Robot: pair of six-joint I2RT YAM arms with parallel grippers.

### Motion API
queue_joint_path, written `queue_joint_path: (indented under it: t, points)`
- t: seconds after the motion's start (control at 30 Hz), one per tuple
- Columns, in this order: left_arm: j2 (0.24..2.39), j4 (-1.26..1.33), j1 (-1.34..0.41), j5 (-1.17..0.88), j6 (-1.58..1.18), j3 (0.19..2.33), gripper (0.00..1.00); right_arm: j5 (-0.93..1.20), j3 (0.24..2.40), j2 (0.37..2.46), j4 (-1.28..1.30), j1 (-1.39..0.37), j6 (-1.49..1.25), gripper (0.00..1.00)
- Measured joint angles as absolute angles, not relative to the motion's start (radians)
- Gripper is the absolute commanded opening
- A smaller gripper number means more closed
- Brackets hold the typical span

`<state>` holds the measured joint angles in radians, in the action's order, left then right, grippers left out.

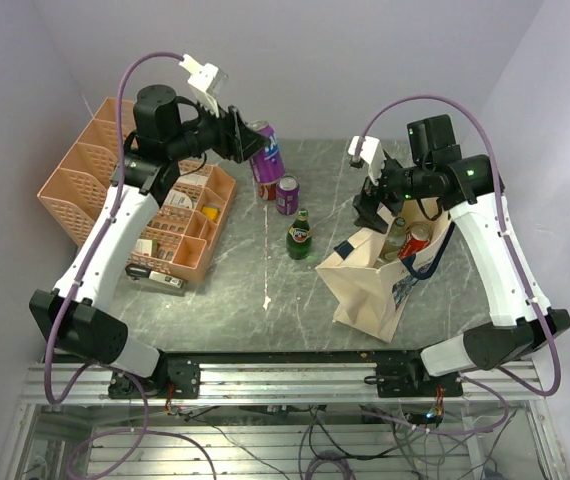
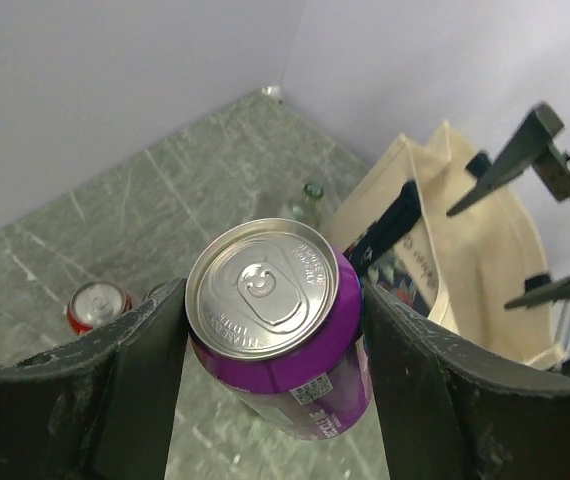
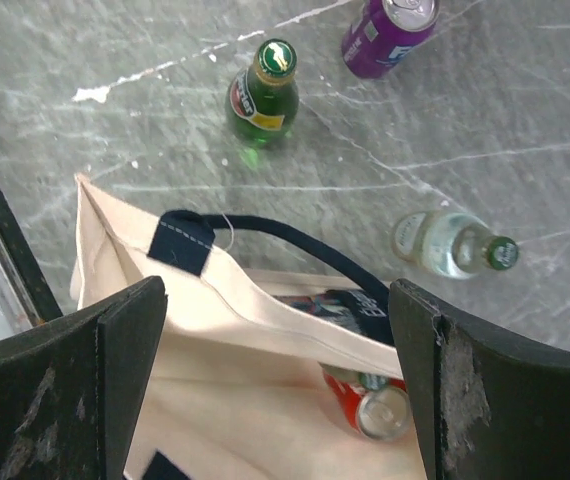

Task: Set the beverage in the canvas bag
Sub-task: Place the drink at the center of the board.

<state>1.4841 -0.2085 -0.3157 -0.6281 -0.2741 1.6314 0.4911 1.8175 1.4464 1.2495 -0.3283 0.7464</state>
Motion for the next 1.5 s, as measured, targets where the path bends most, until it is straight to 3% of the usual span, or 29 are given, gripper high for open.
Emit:
queue_joint_path:
  t: [0.3,0.7,1.37,1.43,1.5]
  points:
    - [1.308,-0.297,-0.337,-0.648,0.095,1.329,0.07,0.543,1.715,1.439,1.041,-0.347,0.552,0.96]
    - [1.328,-0.276,-0.471,-0.72,0.466,1.003,0.07,0.576,1.73,1.518,0.929,-0.348,0.448,0.98]
    - [1.49,0.34,-0.654,-0.764,0.496,0.683,0.07,0.525,1.877,1.695,0.899,-0.35,0.461,0.98]
    - [1.493,0.366,-0.659,-0.764,0.491,0.67,0.1,0.516,1.887,1.706,0.899,-0.353,0.467,0.98]
    - [1.493,0.379,-0.659,-0.764,0.489,0.667,0.21,0.503,1.892,1.714,0.899,-0.359,0.474,0.98]
